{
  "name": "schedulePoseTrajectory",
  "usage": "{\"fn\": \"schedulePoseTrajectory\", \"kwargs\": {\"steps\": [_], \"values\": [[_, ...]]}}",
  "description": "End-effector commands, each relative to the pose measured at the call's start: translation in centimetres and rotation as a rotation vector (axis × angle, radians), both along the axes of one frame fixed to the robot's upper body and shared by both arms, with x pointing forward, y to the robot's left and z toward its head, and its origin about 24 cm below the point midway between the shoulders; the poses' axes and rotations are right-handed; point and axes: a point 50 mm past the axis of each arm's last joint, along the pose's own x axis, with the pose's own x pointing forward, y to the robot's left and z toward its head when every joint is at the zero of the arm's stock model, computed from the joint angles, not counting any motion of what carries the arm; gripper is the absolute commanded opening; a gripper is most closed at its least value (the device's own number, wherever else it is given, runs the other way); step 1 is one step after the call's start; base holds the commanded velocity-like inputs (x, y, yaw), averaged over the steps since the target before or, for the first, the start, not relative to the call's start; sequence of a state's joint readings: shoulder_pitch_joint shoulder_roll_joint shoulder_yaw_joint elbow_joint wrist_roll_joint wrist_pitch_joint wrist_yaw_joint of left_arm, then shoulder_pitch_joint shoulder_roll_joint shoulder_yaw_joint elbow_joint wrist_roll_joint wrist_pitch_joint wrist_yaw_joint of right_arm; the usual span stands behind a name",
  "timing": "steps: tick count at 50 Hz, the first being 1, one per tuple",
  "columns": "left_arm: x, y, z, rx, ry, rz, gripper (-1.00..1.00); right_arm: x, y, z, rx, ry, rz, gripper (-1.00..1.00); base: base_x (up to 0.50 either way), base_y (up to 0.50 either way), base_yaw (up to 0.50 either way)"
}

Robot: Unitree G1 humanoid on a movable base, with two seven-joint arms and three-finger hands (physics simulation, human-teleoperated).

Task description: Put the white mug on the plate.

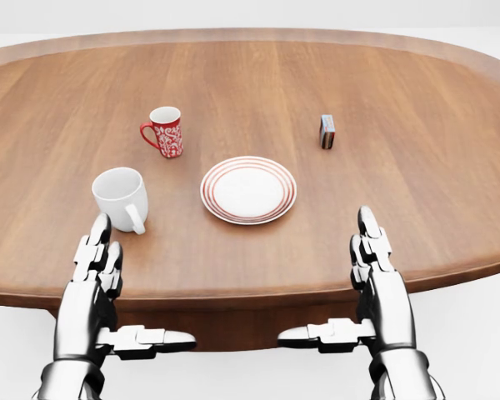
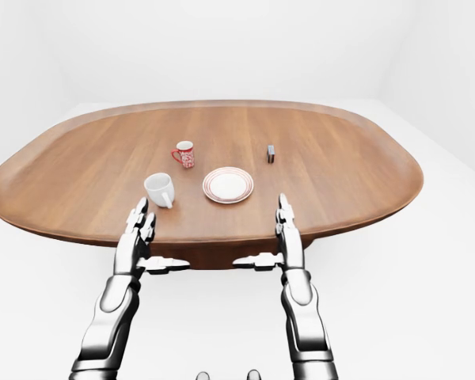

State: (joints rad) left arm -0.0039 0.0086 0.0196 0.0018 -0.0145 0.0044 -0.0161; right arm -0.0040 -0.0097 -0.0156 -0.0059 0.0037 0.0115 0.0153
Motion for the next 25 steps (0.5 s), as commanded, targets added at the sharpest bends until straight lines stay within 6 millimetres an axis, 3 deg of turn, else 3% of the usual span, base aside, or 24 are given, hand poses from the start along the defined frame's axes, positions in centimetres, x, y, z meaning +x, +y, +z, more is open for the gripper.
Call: {"fn": "schedulePoseTrajectory", "kwargs": {"steps": [1, 11, 14, 16, 17, 22, 23, 24, 25], "values": [[0.2, 0.9, 0.1, -0.006, -0.002, 0.008, 1.00, 0.1, -0.8, 0.3, -0.012, 0.002, 0.002, 1.00, 0.00, 0.00, 0.00], [0.2, 1.3, 0.5, -0.010, -0.008, 0.018, 1.00, 0.0, -0.7, 0.5, -0.013, 0.004, 0.007, 1.00, 0.00, 0.00, 0.00], [0.0, 1.8, 1.8, -0.005, -0.035, 0.031, 1.00, -0.2, -1.1, 1.5, -0.019, -0.019, -0.005, 1.00, 0.00, 0.00, 0.00], [0.0, 3.0, 3.7, -0.009, -0.105, 0.081, 1.00, -0.7, -1.9, 3.4, -0.040, -0.098, -0.039, 1.00, 0.00, 0.00, 0.00], [-0.1, 4.3, 5.6, 0.000, -0.186, 0.122, 1.00, -1.4, -2.7, 5.5, -0.036, -0.189, -0.061, 1.00, 0.00, 0.00, 0.00], [-1.4, 7.2, 10.4, -0.006, -0.392, 0.219, 1.00, -4.5, -4.8, 12.2, -0.091, -0.488, -0.142, 1.00, 0.00, 0.00, 0.00], [-2.2, 8.0, 12.1, -0.016, -0.469, 0.240, 1.00, -6.4, -5.3, 15.0, -0.109, -0.629, -0.164, 1.00, 0.00, 0.00, 0.00], [-2.5, 8.4, 12.6, -0.039, -0.499, 0.249, 1.00, -7.2, -5.4, 15.9, -0.120, -0.676, -0.169, 1.00, 0.00, 0.00, 0.00], [-3.6, 9.2, 14.2, -0.062, -0.579, 0.281, 1.00, -9.1, -5.7, 18.0, -0.153, -0.791, -0.192, 1.00, 0.00, 0.00, 0.00]]}}
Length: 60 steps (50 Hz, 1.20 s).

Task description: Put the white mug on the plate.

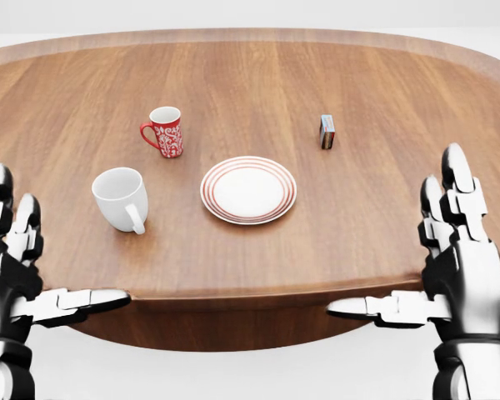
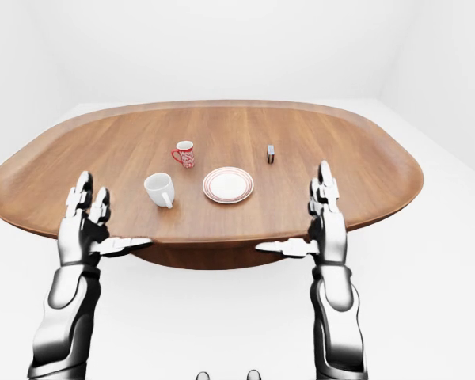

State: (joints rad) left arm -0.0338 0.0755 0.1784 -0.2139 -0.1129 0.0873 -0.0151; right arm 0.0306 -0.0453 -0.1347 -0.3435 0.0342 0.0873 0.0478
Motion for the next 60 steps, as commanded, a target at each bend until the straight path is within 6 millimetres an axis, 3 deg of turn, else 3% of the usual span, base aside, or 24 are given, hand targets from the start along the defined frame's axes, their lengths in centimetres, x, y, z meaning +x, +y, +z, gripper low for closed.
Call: {"fn": "schedulePoseTrajectory", "kwargs": {"steps": [1, 3, 5, 9, 12, 34, 60], "values": [[-4.2, 5.0, 9.7, -0.054, -0.452, 0.154, 1.00, -9.0, -2.6, 12.8, -0.156, -0.634, -0.135, 1.00, 0.00, 0.00, 0.00], [-5.2, 5.8, 11.0, -0.086, -0.524, 0.198, 1.00, -10.4, -2.9, 14.0, -0.168, -0.715, -0.150, 1.00, 0.00, 0.00, 0.00], [-6.8, 6.9, 12.8, -0.135, -0.629, 0.240, 1.00, -11.6, -4.6, 14.8, -0.107, -0.739, -0.171, 1.00, 0.00, 0.00, 0.00], [-9.1, 7.9, 15.1, -0.147, -0.745, 0.287, 1.00, -12.6, -6.2, 15.3, 0.011, -0.634, -0.184, 1.00, 0.00, 0.00, 0.00], [-10.0, 8.3, 15.7, -0.170, -0.779, 0.304, 1.00, -13.1, -6.7, 15.1, 0.025, -0.623, -0.210, 1.00, 0.00, 0.00, 0.00], [-9.6, 8.2, 15.4, -0.219, -0.756, 0.295, 1.00, -12.9, -6.4, 14.7, -0.024, -0.629, -0.208, 1.00, 0.00, 0.02, 0.00], [-9.3, 7.7, 15.2, -0.213, -0.746, 0.282, 1.00, -12.7, -6.1, 14.2, -0.028, -0.612, -0.194, 1.00, 0.00, 0.49, 0.00]]}}
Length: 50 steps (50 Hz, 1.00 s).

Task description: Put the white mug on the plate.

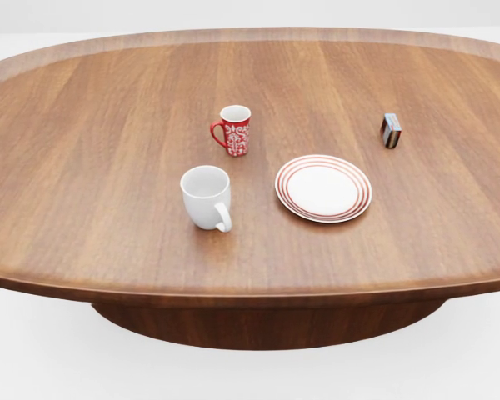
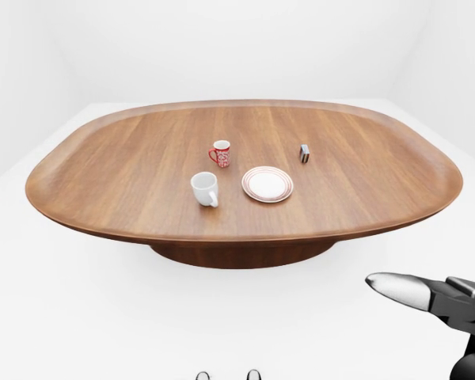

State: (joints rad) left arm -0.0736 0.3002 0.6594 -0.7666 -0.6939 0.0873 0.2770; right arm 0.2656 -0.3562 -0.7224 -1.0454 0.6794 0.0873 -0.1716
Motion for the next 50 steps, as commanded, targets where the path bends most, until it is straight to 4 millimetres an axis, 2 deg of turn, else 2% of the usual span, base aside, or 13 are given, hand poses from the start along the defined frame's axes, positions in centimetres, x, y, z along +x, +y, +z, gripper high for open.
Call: {"fn": "schedulePoseTrajectory", "kwargs": {"steps": [1, 11, 24, 50], "values": [[-0.07, -0.12, 0.08, 0.002, -0.006, -0.006, 1.00, 0.03, 0.06, 0.04, 0.002, 0.003, 0.010, 1.00, 0.00, 0.50, 0.00], [-0.12, -0.16, 0.02, 0.008, -0.003, 0.001, 1.00, 0.13, 0.13, 0.09, 0.015, 0.006, 0.024, 1.00, 0.00, 0.49, 0.00], [-0.18, -0.24, 0.09, 0.009, -0.007, 0.001, 1.00, 0.34, 0.37, 0.00, 0.012, 0.010, 0.044, 1.00, 0.00, 0.00, 0.00], [-0.23, -0.37, 0.03, 0.011, -0.007, 0.001, 1.00, 0.54, 0.65, -0.19, -0.003, 0.011, 0.052, 1.00, 0.24, 0.00, 0.00]]}}
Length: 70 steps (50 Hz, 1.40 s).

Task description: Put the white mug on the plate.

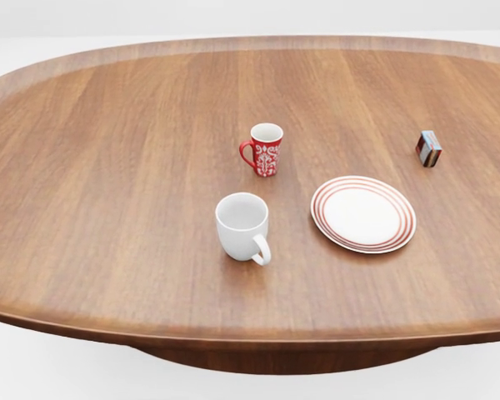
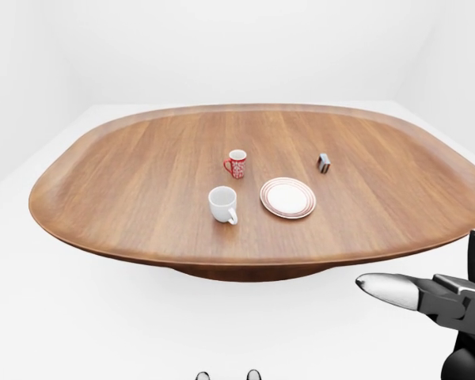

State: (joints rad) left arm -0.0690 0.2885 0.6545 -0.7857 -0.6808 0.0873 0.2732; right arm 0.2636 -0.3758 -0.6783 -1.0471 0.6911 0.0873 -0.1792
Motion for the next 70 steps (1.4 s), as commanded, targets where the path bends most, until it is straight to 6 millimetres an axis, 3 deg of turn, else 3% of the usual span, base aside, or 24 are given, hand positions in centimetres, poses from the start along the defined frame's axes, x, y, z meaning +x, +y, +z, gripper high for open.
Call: {"fn": "schedulePoseTrajectory", "kwargs": {"steps": [1, 70], "values": [[-0.02, -0.05, -0.01, 0.000, 0.000, 0.000, 1.00, 0.08, 0.14, -0.11, -0.008, -0.003, 0.002, 1.00, 0.27, 0.00, 0.00], [-0.03, -0.10, -0.06, 0.001, 0.001, 0.000, 1.00, 0.14, 0.20, -0.12, -0.009, -0.008, -0.003, 1.00, 0.30, 0.00, 0.00]]}}
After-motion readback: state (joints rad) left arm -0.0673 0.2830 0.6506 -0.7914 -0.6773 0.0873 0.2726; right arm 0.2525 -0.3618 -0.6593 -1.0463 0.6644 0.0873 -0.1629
